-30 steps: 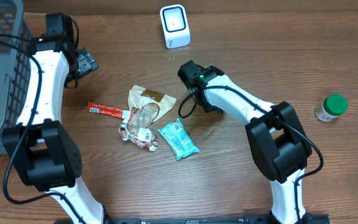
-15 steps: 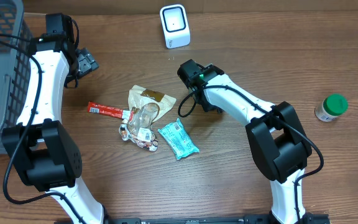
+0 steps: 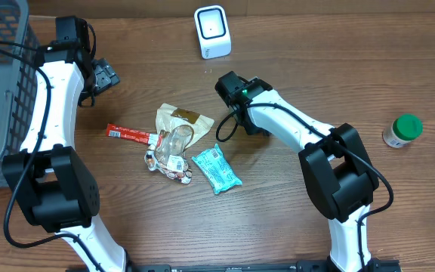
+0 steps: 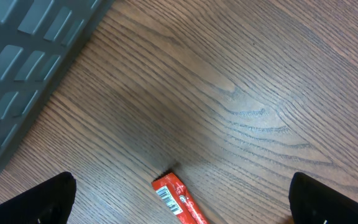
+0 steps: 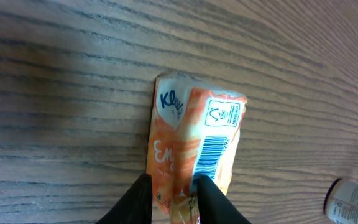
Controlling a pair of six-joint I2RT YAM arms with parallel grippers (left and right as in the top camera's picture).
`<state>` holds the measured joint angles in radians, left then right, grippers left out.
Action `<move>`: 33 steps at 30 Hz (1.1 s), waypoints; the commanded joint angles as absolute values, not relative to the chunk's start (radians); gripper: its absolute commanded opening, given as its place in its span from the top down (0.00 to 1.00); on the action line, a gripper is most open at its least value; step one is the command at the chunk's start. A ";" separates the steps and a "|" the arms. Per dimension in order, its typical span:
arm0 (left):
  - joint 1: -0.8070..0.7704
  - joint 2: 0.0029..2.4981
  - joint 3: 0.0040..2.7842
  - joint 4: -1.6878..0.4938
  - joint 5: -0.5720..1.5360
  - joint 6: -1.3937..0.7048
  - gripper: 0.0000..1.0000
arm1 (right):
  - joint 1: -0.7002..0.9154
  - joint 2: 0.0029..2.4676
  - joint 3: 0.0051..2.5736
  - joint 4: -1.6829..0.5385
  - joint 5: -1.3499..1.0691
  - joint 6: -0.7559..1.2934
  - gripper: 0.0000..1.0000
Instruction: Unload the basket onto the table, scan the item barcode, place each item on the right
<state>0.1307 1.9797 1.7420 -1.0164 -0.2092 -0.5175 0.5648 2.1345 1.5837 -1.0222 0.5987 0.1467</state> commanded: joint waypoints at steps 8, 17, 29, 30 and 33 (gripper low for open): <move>0.123 1.974 1.764 -1.016 -0.205 -0.524 0.00 | 0.569 2.096 1.653 -1.029 0.597 0.156 0.75; 0.123 1.974 1.764 -1.016 -0.205 -0.524 0.00 | 0.547 2.090 1.787 -1.078 0.575 0.158 0.48; 0.123 1.974 1.764 -1.016 -0.205 -0.524 0.00 | 0.358 2.088 1.848 -1.178 0.102 0.157 0.00; 0.123 1.974 1.764 -1.016 -0.205 -0.524 0.00 | 0.336 2.088 1.846 -1.182 0.066 0.157 0.00; 0.123 1.974 1.764 -1.016 -0.205 -0.524 0.00 | 0.286 2.088 1.838 -1.188 -0.006 0.157 0.00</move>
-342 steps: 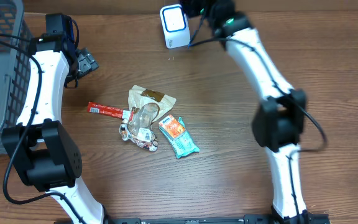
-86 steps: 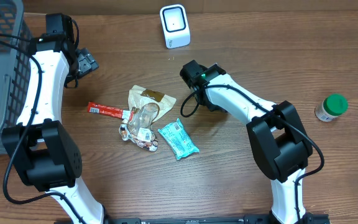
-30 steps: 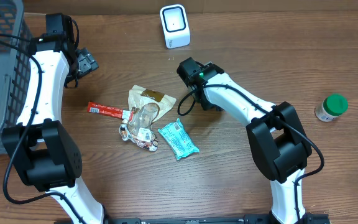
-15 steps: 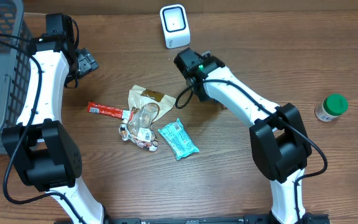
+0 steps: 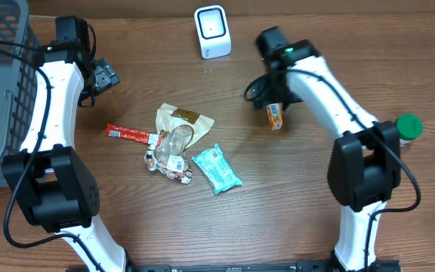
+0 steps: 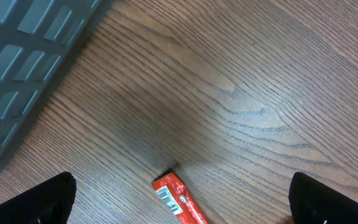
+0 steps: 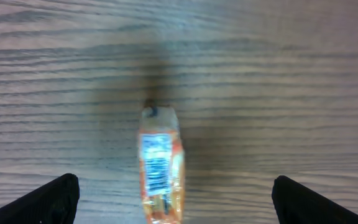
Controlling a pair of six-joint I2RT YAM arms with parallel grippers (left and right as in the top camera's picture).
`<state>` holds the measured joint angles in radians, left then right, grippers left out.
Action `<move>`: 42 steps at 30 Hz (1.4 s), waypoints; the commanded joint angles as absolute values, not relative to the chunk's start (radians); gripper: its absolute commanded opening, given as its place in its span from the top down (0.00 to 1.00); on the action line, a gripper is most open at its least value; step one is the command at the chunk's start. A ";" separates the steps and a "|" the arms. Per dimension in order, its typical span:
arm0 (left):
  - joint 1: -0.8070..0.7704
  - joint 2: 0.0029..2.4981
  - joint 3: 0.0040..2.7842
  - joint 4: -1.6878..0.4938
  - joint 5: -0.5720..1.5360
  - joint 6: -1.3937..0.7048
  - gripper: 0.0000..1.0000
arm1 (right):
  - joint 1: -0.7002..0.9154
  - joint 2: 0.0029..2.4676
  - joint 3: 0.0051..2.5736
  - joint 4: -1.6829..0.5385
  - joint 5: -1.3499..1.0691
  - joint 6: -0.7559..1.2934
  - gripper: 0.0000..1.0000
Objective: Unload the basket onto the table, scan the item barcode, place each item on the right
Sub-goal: 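Move the Kleenex pack right and lower it onto the table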
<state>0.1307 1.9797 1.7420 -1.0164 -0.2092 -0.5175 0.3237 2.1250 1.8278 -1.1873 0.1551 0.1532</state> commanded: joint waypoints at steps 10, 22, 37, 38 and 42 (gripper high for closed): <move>0.123 1.974 1.764 -1.016 -0.205 -0.524 0.00 | 0.265 2.088 1.771 -1.153 -0.097 0.157 0.11; 0.123 1.974 1.764 -1.016 -0.205 -0.524 0.01 | 0.280 2.088 1.687 -1.043 -0.038 0.157 0.22; 0.123 1.974 1.764 -1.016 -0.205 -0.524 0.00 | 0.282 2.089 1.622 -0.976 -0.039 0.157 0.33; 0.123 1.974 1.764 -1.016 -0.205 -0.524 0.00 | 0.282 2.089 1.621 -0.974 -0.039 0.157 0.33; 0.123 1.974 1.764 -1.016 -0.205 -0.524 0.00 | 0.282 2.089 1.604 -0.965 -0.039 0.157 0.33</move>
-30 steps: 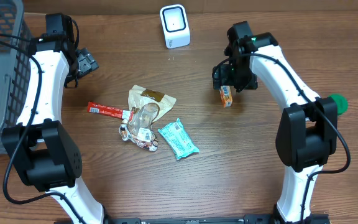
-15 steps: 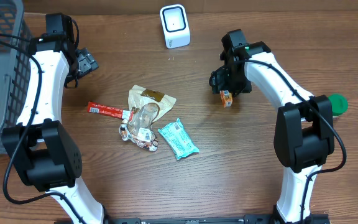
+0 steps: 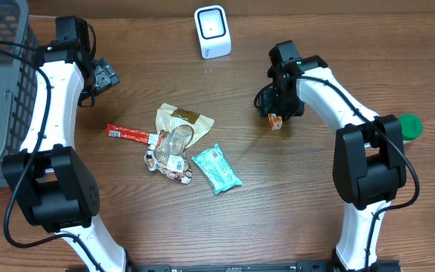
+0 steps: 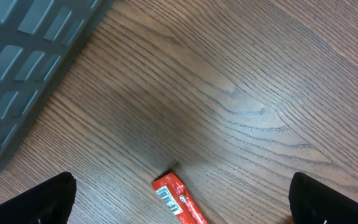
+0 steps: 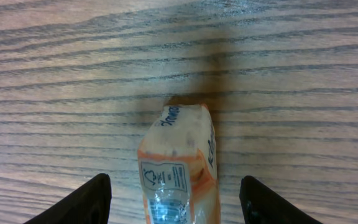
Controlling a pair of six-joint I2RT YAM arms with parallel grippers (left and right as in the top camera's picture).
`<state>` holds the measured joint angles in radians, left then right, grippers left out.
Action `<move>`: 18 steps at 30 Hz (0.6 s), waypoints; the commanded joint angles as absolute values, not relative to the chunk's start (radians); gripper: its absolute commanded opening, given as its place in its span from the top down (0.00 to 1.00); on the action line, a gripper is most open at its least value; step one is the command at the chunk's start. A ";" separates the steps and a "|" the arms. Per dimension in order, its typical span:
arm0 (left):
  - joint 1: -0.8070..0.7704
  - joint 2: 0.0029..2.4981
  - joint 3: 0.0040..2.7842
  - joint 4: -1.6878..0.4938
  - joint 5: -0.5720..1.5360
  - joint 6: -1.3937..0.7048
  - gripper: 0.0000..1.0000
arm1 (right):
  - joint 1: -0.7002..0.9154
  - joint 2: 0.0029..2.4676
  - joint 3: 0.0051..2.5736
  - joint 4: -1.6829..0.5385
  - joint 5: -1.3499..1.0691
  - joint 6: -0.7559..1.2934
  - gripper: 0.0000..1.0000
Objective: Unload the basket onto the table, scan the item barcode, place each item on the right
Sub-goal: 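Move the Kleenex pack right and lower it onto the table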
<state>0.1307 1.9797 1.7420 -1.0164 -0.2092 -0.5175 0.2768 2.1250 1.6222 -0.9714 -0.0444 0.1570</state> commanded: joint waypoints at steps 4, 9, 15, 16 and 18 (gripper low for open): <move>0.123 1.974 1.764 -1.016 -0.205 -0.524 0.00 | 0.282 2.089 1.586 -0.947 -0.039 0.157 0.42; 0.123 1.974 1.764 -1.016 -0.205 -0.524 0.00 | 0.282 2.089 1.584 -0.945 -0.038 0.157 0.86; 0.123 1.974 1.764 -1.016 -0.205 -0.524 0.00 | 0.282 2.089 1.584 -0.951 -0.039 0.157 0.43; 0.123 1.974 1.764 -1.016 -0.205 -0.524 0.00 | 0.282 2.089 1.584 -0.953 -0.039 0.157 0.42; 0.123 1.974 1.764 -1.016 -0.205 -0.524 0.00 | 0.282 2.089 1.584 -0.967 -0.039 0.157 0.42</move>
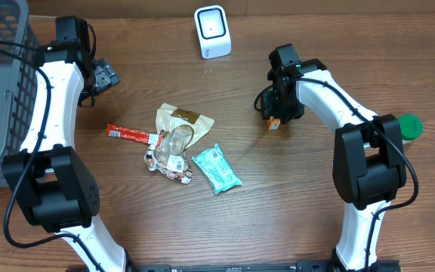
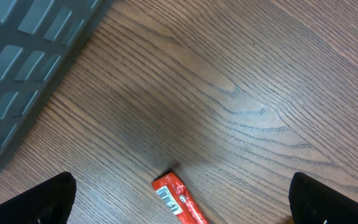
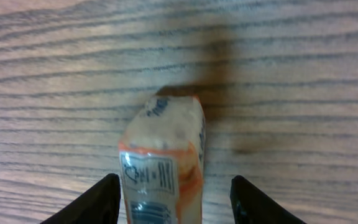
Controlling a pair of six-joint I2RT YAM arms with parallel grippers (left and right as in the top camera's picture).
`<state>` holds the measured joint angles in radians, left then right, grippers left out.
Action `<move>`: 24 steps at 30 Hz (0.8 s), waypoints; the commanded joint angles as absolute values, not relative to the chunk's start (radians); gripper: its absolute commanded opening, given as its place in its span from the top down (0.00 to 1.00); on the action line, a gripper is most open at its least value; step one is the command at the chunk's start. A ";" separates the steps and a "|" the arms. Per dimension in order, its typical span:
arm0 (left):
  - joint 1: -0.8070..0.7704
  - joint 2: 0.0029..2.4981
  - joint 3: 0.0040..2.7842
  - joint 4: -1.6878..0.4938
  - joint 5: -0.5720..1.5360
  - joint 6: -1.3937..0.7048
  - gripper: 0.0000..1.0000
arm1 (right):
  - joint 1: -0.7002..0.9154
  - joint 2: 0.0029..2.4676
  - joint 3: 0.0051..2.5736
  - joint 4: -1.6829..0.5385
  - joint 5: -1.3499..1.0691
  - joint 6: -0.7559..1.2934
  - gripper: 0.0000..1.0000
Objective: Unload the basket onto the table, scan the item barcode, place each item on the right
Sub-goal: 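Move the Kleenex pack right and lower it onto the table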
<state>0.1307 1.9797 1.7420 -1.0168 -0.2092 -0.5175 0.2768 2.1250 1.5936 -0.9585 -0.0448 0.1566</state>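
Observation:
An orange-and-white tissue pack (image 3: 163, 168) with a printed barcode lies on the wood table, to the right of and nearer than the white scanner (image 1: 212, 32). My right gripper (image 3: 174, 208) is open and low over it, one finger on each side and a gap between each finger and the pack. From above, the pack (image 1: 275, 124) peeks out just below the right gripper (image 1: 279, 113). My left gripper (image 2: 179, 205) hangs open at the far left, above the end of a red snack bar (image 2: 178, 200).
A grey basket stands at the left edge. A pile at the middle holds the red bar (image 1: 131, 134), a beige pouch (image 1: 181, 119), clear wrappers (image 1: 168, 157) and a teal packet (image 1: 217, 168). A green-capped bottle (image 1: 408, 127) sits at the right.
My right gripper's fingers stand slightly closer together around the orange pack, and the pack looks a little nearer to the camera. The left arm has not moved.
My right gripper was shut on the orange pack beside the middle pile. Then the pack lay on the table right of the scanner with the gripper open above it. Then the open fingers were lower on either side of it, and now closer still.

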 commanded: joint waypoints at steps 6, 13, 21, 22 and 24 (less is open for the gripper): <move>0.123 1.974 1.764 -1.016 -0.205 -0.524 0.00 | 0.282 2.089 1.584 -1.016 -0.039 0.157 0.73; 0.123 1.974 1.764 -1.016 -0.205 -0.524 0.01 | 0.282 2.089 1.584 -1.010 -0.039 0.157 0.59; 0.123 1.974 1.764 -1.016 -0.205 -0.524 0.00 | 0.282 2.089 1.584 -0.908 -0.039 0.157 0.50; 0.123 1.974 1.764 -1.016 -0.205 -0.524 0.00 | 0.282 2.089 1.584 -0.899 -0.038 0.157 0.50; 0.123 1.974 1.764 -1.016 -0.205 -0.524 0.00 | 0.282 2.089 1.584 -0.880 -0.038 0.156 0.74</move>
<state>0.1307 1.9797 1.7420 -1.0168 -0.2092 -0.5175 0.2768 2.1250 1.5929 -0.8997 -0.0444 0.1574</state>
